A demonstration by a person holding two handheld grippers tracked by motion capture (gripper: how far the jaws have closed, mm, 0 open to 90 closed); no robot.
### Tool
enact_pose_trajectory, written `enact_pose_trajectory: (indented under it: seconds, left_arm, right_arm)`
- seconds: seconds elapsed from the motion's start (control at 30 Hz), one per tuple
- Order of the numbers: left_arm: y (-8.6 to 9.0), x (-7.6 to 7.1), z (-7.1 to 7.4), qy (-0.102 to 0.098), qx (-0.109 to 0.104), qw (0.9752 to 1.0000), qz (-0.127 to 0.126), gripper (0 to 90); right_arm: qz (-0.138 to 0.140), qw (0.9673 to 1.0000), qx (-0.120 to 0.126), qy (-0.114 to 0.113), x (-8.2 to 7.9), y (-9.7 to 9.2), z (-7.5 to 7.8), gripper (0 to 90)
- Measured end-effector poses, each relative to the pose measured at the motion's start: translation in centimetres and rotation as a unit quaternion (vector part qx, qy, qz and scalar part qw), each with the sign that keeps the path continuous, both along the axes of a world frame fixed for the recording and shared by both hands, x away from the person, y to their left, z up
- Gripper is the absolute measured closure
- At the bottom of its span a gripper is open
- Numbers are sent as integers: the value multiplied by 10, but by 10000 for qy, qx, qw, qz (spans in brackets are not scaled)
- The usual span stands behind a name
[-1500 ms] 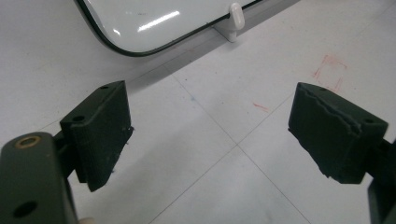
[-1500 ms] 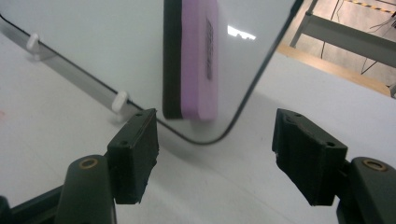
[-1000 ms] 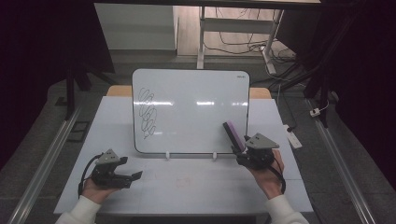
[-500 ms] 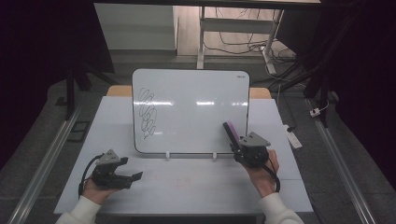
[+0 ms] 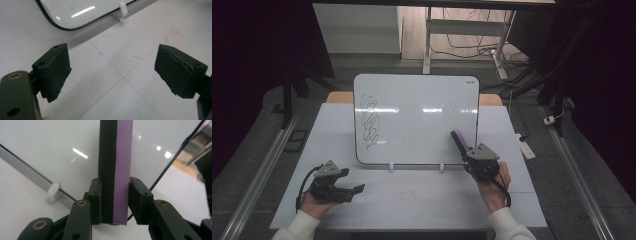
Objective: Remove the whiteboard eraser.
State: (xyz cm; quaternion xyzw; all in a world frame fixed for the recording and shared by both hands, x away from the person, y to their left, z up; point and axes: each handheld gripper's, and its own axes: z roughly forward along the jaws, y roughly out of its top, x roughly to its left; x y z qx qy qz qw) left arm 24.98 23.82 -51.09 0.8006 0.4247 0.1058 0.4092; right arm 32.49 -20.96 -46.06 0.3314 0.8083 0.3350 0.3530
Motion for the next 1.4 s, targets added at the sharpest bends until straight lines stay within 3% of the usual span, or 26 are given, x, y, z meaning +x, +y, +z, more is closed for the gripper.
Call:
enact_pose_trajectory:
  seconds: [0.13,0.3,0.43,0.53,0.77,0.9,0.93,0.97,1.13,1.2,1.23,1.37,1.4]
  left_arm:
    - [0,0,2,25,-88,10000,26,140]
    - [-7,2,9,88,-291,9995,-132,148]
    - [-12,3,16,57,-323,9992,-223,153]
    - [-19,7,23,65,-334,9987,-369,160]
    - [-31,15,37,157,-294,9969,-714,163]
    - [-37,18,45,151,-278,9957,-874,170]
    - [-40,20,48,138,-253,9953,-922,171]
    - [-45,23,54,151,-197,9942,-1047,171]
    - [-56,32,64,155,-127,9928,-1182,175]
    - [-58,33,64,165,-121,9927,-1186,179]
    - [-60,35,64,186,-115,9926,-1196,179]
    - [-66,40,64,289,-8,9912,-1292,189]
    - [-71,42,67,305,24,9902,-1366,192]
  right_arm:
    - [252,9994,41,-238,-10,0,11,650]
    - [638,9973,-207,-299,-22,9,10,651]
    - [931,9941,-408,-391,-27,17,8,653]
    - [1304,9867,-810,-526,-35,26,3,654]
    - [1631,9788,-1125,-514,-42,37,-9,654]
    - [1730,9760,-1200,-550,-45,42,-14,654]
    - [1787,9720,-1374,-663,-49,46,-17,654]
    - [1818,9702,-1430,-724,-51,48,-18,654]
    - [1982,9553,-1882,-1125,-60,61,-27,654]
    - [2032,9502,-2025,-1218,-62,64,-30,654]
    - [2032,9502,-2025,-1218,-62,64,-30,654]
    - [2155,9319,-2451,-1583,-66,71,-38,654]
    - [2171,9293,-2506,-1629,-66,72,-40,654]
